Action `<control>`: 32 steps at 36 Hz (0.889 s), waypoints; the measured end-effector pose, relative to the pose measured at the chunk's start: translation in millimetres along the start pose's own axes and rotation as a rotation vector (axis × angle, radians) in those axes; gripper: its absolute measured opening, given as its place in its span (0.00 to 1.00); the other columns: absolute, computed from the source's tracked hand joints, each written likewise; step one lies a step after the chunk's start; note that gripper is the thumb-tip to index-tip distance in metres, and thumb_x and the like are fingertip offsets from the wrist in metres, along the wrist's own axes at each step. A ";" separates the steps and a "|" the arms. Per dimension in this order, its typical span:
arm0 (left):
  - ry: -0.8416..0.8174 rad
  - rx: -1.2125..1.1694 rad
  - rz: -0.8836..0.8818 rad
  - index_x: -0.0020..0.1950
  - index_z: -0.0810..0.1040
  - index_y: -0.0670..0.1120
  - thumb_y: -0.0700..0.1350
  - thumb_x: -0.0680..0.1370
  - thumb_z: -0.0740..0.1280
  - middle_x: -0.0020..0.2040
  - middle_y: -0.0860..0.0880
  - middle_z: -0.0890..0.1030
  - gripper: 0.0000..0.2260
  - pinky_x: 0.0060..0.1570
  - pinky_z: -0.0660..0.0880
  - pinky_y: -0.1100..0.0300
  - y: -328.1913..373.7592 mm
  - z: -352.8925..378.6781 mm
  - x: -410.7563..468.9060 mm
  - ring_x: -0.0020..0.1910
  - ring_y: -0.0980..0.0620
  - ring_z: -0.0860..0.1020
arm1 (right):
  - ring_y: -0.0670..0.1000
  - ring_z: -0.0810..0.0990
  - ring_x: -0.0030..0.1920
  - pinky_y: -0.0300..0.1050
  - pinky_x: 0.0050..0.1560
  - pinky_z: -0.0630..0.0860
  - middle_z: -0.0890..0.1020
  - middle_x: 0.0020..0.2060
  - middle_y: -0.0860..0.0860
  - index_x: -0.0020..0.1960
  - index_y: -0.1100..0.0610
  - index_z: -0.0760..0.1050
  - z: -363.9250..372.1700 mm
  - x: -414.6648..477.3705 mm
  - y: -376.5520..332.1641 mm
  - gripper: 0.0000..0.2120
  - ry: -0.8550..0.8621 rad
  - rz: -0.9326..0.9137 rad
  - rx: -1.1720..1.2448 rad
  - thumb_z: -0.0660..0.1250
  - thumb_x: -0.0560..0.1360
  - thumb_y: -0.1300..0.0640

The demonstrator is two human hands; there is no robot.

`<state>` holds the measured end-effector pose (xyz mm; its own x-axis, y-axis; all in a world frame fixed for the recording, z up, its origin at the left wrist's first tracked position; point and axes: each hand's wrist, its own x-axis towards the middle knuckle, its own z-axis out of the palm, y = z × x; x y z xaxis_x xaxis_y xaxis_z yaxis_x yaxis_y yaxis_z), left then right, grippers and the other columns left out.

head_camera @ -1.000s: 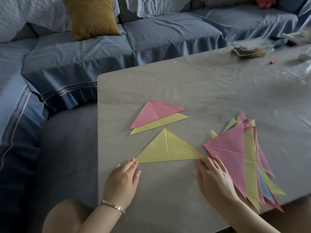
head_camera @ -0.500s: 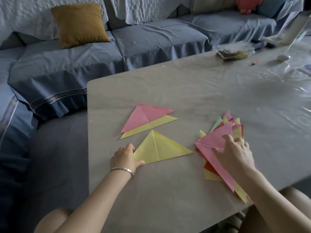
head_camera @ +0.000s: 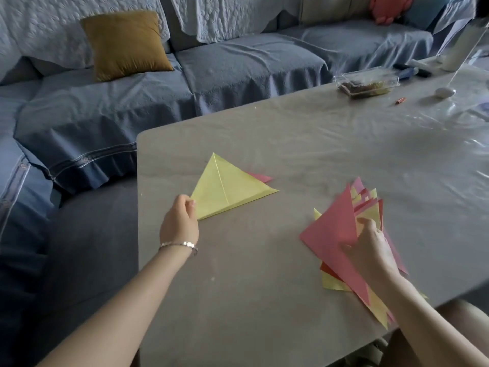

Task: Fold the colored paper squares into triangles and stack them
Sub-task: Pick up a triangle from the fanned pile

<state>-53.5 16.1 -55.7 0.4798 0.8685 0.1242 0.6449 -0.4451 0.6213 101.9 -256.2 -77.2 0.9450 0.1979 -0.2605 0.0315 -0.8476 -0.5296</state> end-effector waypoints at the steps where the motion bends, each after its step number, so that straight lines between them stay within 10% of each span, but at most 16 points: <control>1: -0.008 0.014 -0.027 0.54 0.72 0.41 0.45 0.81 0.55 0.48 0.41 0.79 0.10 0.39 0.67 0.55 0.5 1.3 9.6 0.46 0.40 0.75 | 0.58 0.76 0.48 0.50 0.42 0.75 0.76 0.54 0.59 0.66 0.58 0.67 2.5 1.0 3.2 0.21 0.016 -0.045 0.012 0.65 0.73 0.60; 5: -0.047 0.204 -0.123 0.63 0.69 0.43 0.49 0.79 0.59 0.59 0.40 0.75 0.16 0.54 0.67 0.50 3.0 8.8 27.9 0.59 0.39 0.69 | 0.57 0.75 0.38 0.45 0.35 0.69 0.80 0.41 0.58 0.43 0.62 0.77 4.4 -8.7 2.3 0.09 0.049 -0.127 0.180 0.59 0.78 0.61; 9: -0.062 0.130 -0.005 0.64 0.69 0.40 0.49 0.77 0.63 0.58 0.39 0.75 0.19 0.56 0.64 0.53 16.2 19.7 1.3 0.59 0.40 0.70 | 0.48 0.73 0.30 0.37 0.28 0.69 0.79 0.34 0.50 0.49 0.54 0.78 8.0 -29.4 -14.7 0.08 -0.017 -0.114 0.511 0.61 0.77 0.63; 14: -0.590 -0.302 -0.194 0.66 0.65 0.44 0.57 0.73 0.66 0.49 0.45 0.80 0.28 0.50 0.71 0.57 39.4 24.3 -63.2 0.47 0.48 0.78 | 0.51 0.78 0.34 0.38 0.33 0.78 0.82 0.34 0.51 0.43 0.58 0.79 27.3 -46.6 -38.3 0.05 -0.153 0.018 0.845 0.67 0.73 0.67; 19: -0.700 -0.484 -0.366 0.61 0.68 0.44 0.36 0.74 0.65 0.44 0.44 0.80 0.17 0.48 0.79 0.49 33.8 30.5 -93.2 0.39 0.47 0.79 | 0.49 0.83 0.35 0.38 0.36 0.80 0.84 0.36 0.53 0.45 0.60 0.78 42.8 -61.8 -55.7 0.03 -0.280 0.020 0.943 0.68 0.73 0.66; 24: -0.544 -0.092 -0.106 0.69 0.64 0.45 0.39 0.78 0.59 0.55 0.49 0.77 0.19 0.48 0.67 0.63 20.4 23.6 -73.0 0.55 0.47 0.74 | 0.49 0.74 0.58 0.47 0.61 0.71 0.72 0.60 0.51 0.69 0.56 0.64 49.6 -63.6 -42.4 0.27 -0.040 -0.154 0.492 0.69 0.73 0.58; 29: -0.503 0.116 0.078 0.72 0.61 0.47 0.38 0.79 0.56 0.67 0.47 0.70 0.21 0.57 0.67 0.61 2.9 27.9 -49.3 0.64 0.48 0.70 | 0.56 0.69 0.67 0.43 0.66 0.60 0.72 0.65 0.54 0.65 0.59 0.72 59.9 -64.9 -23.6 0.20 -0.006 -0.666 0.003 0.65 0.73 0.64; 32: -0.324 0.346 0.342 0.67 0.70 0.44 0.43 0.73 0.69 0.57 0.43 0.75 0.23 0.52 0.73 0.55 -5.9 31.8 -45.3 0.54 0.44 0.76 | 0.54 0.75 0.63 0.45 0.61 0.65 0.77 0.61 0.52 0.61 0.57 0.76 74.2 -66.1 -23.4 0.19 -0.037 -0.816 -0.181 0.62 0.71 0.58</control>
<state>-60.1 -27.6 -89.6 0.8172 0.5763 -0.0037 0.5521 -0.7811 0.2916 14.5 -212.9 -107.4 0.5917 0.7970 0.1207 0.7561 -0.4968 -0.4261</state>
